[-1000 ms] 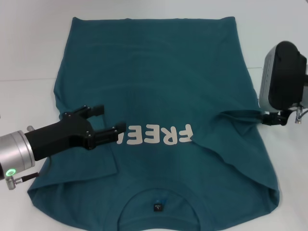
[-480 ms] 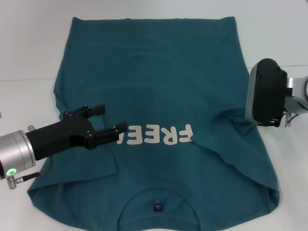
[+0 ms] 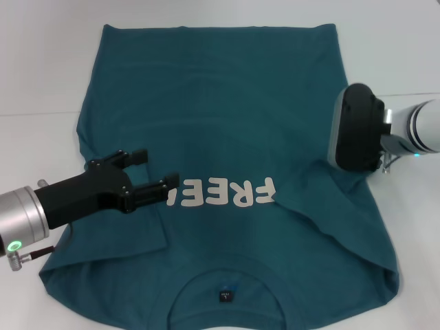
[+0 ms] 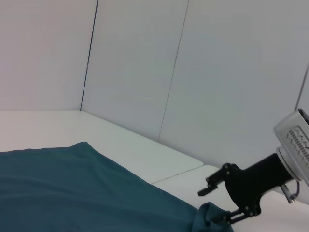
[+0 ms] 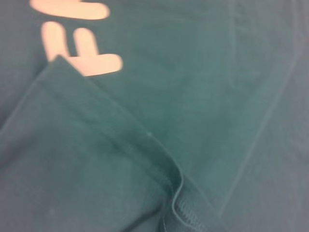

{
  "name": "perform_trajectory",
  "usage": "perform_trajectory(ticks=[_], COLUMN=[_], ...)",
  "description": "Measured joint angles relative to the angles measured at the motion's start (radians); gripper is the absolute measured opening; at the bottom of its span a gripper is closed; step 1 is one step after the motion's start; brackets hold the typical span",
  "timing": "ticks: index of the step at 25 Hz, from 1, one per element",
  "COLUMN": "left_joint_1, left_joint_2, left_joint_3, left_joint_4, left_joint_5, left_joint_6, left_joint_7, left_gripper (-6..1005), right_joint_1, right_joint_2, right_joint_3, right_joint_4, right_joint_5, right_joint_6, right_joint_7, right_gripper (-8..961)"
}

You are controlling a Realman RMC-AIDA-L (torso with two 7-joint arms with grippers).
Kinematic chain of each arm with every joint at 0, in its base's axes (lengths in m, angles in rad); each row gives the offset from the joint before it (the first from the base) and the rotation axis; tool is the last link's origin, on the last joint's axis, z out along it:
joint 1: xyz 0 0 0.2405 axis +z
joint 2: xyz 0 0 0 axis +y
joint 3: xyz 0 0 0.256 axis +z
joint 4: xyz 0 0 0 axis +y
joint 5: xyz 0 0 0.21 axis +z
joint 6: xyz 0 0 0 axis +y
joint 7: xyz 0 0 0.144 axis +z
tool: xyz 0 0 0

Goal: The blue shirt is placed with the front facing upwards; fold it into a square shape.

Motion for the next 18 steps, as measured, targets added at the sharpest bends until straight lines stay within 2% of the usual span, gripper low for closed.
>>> perform_trajectory(ticks=[7, 12, 18], left_joint_1=[0.001, 0.000, 0.001], left_joint_2=[0.000, 0.000, 0.000], left_joint_3=[-0.001, -0.001, -0.002], left_joint_4=[0.000, 0.000, 0.001], left_joint_5=[-0.004, -0.005, -0.005], left_joint_6=[-0.002, -0.011, -0.013], left_joint_7=[0.001, 0.002, 0.004], left_gripper=[906, 906, 906], right_joint_1=[0.028, 0.045, 0.028], right_joint_2=[-0.013, -0.007, -0.004], right_joint_3=[0.034, 0.126, 0.214], right_joint_4=[0.021, 0.024, -0.108], right_joint_5=[0.000, 0.001, 0.058], right_joint_6=[0.031, 0.041, -0.129], right_joint_7=[0.040, 0.045, 0.072], right_gripper=[583, 584, 585])
